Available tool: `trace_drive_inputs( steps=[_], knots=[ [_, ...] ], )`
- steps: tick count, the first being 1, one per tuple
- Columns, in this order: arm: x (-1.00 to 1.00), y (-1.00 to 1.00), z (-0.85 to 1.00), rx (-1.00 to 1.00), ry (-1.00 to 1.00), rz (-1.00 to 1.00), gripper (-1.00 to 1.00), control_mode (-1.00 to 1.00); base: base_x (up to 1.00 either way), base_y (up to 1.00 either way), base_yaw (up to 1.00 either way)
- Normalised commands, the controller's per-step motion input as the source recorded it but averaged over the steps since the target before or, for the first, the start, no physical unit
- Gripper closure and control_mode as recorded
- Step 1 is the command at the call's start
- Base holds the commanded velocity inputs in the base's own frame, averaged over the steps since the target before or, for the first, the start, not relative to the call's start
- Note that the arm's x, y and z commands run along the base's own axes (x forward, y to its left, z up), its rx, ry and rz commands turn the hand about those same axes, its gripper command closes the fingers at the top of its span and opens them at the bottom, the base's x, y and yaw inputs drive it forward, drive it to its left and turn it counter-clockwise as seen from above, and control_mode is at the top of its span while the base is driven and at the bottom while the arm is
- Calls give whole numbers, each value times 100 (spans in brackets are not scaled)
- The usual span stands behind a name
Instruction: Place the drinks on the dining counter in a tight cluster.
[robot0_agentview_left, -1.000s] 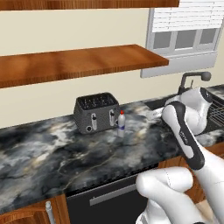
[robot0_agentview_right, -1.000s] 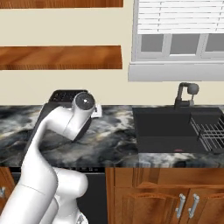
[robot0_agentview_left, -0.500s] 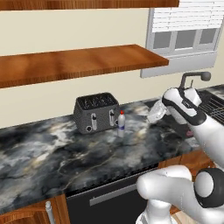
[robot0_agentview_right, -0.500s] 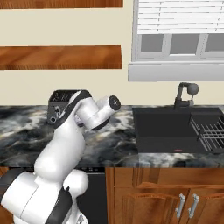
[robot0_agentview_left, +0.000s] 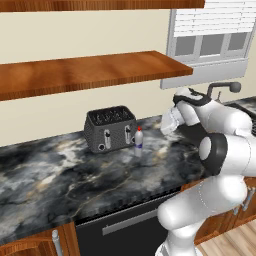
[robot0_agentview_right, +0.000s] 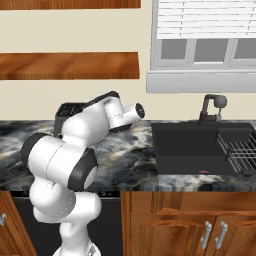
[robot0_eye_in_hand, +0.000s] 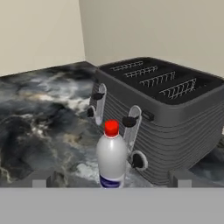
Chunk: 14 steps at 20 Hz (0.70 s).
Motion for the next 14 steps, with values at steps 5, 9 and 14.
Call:
trace_drive_inputs(
  steps=[5,9,14],
  knots=[
    [27,29,-32,0,18,13,-100,-100,0,0,0],
    [6,19,-88,8,4,15,-100,-100,0,0,0],
    [0,3,-82,18,-8,12,-100,-100,0,0,0]
  ],
)
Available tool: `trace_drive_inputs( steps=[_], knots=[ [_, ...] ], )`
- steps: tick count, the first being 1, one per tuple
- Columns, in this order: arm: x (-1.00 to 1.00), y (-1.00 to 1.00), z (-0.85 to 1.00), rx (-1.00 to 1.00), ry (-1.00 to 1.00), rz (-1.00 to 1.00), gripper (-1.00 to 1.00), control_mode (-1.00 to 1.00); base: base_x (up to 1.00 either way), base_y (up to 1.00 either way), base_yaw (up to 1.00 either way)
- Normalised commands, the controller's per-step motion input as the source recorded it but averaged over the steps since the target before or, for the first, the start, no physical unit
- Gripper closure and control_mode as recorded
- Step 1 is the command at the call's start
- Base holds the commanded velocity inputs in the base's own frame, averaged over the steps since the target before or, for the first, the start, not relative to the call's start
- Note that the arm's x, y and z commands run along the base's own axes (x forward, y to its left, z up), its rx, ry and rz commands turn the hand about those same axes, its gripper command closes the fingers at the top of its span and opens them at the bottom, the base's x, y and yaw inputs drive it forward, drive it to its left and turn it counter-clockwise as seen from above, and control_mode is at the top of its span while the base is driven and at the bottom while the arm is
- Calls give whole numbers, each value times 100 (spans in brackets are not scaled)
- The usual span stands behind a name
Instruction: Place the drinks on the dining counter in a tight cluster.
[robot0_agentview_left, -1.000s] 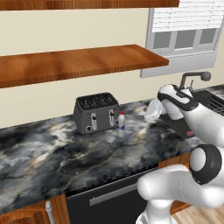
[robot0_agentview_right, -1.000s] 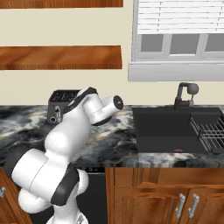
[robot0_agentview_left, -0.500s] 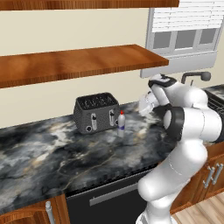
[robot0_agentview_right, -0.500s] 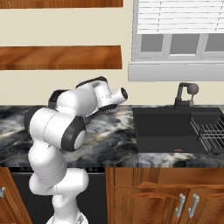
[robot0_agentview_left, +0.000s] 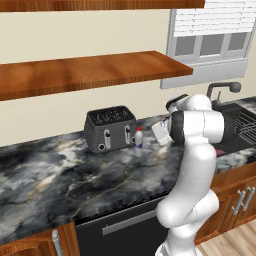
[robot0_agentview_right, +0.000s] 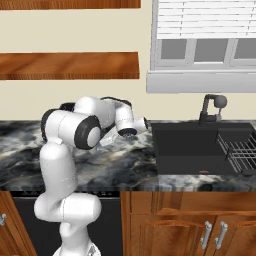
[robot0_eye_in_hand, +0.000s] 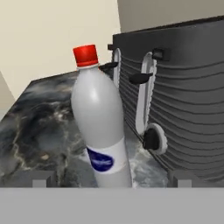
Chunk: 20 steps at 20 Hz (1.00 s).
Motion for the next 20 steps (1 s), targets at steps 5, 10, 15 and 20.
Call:
trace_drive_inputs(
  steps=[5,10,15,20],
  knots=[
    [0,0,-15,19,-8,11,-100,-100,0,0,0],
    [0,11,-3,14,7,8,-100,-100,0,0,0],
    [0,32,-10,5,8,1,-100,-100,0,0,0],
    [-2,7,0,1,-1,0,-100,-100,0,0,0]
  ],
)
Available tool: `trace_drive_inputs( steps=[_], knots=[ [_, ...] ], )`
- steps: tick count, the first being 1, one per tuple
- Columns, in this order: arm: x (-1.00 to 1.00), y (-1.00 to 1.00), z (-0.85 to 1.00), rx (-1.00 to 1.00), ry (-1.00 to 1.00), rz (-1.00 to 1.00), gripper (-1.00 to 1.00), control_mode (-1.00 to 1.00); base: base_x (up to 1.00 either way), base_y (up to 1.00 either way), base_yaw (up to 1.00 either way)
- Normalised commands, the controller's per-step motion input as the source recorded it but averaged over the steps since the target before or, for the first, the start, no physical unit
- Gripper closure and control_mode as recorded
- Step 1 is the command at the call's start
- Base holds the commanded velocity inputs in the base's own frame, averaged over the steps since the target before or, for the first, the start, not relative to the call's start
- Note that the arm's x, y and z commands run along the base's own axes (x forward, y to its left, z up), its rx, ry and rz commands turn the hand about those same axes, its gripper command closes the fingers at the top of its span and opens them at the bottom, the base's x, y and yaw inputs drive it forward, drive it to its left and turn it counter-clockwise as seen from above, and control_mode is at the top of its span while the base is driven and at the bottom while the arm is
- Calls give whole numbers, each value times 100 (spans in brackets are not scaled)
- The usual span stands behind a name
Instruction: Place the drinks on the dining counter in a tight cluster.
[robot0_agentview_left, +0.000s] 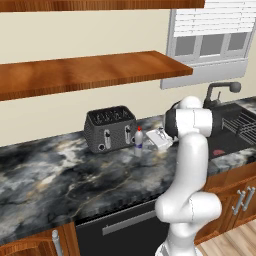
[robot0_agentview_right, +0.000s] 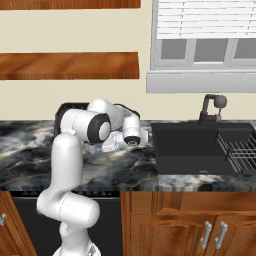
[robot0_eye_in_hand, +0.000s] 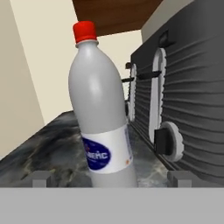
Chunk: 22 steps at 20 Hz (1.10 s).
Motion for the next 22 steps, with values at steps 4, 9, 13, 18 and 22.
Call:
trace_drive_inputs(
  steps=[4,9,13,18,22],
  knots=[
    [-26,5,0,1,-8,0,-100,-100,0,0,0],
    [-15,21,0,0,-11,0,-100,-100,0,0,0],
    [2,13,0,0,-3,0,-100,-100,0,0,0],
    [10,0,-7,0,0,-3,-100,-100,0,0,0],
    [2,0,-10,0,0,-10,-100,-100,0,0,0]
  ],
)
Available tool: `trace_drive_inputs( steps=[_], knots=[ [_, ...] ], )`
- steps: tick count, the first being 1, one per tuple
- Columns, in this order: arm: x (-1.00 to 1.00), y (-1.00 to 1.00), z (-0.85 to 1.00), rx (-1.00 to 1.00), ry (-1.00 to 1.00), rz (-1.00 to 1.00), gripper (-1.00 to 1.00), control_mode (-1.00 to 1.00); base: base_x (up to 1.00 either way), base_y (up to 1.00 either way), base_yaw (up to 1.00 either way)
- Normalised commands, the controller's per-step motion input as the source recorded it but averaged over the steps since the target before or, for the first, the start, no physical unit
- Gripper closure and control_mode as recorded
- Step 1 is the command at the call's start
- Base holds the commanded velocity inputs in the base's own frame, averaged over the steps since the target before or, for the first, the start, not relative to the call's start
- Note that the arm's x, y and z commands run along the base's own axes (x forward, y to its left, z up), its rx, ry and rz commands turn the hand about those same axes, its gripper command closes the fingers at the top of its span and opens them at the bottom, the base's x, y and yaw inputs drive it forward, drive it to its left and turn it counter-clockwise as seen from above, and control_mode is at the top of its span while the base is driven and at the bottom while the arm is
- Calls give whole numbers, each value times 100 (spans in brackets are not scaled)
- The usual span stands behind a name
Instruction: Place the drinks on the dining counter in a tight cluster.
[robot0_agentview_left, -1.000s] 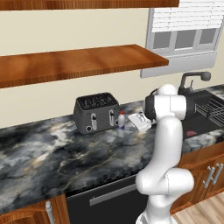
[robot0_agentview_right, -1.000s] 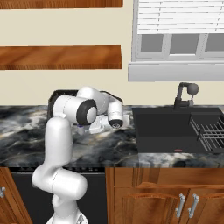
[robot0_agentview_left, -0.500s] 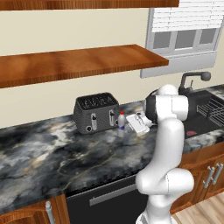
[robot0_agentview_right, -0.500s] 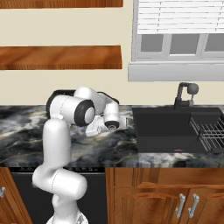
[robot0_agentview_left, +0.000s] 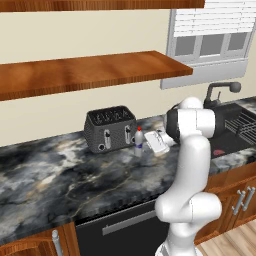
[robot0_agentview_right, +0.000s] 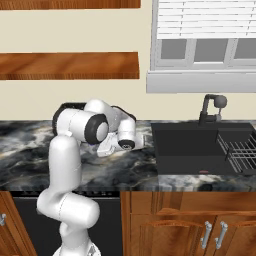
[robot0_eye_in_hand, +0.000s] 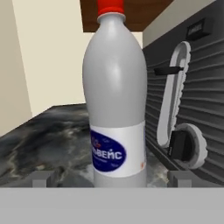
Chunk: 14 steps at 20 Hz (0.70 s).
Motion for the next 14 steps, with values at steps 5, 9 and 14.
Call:
trace_drive_inputs(
  steps=[5,9,14],
  knots=[
    [9,7,-8,0,0,-7,-100,-100,0,0,0],
    [-6,21,-1,0,0,0,-100,-100,0,0,0],
    [-2,34,0,0,0,0,-100,-100,0,0,0]
  ],
)
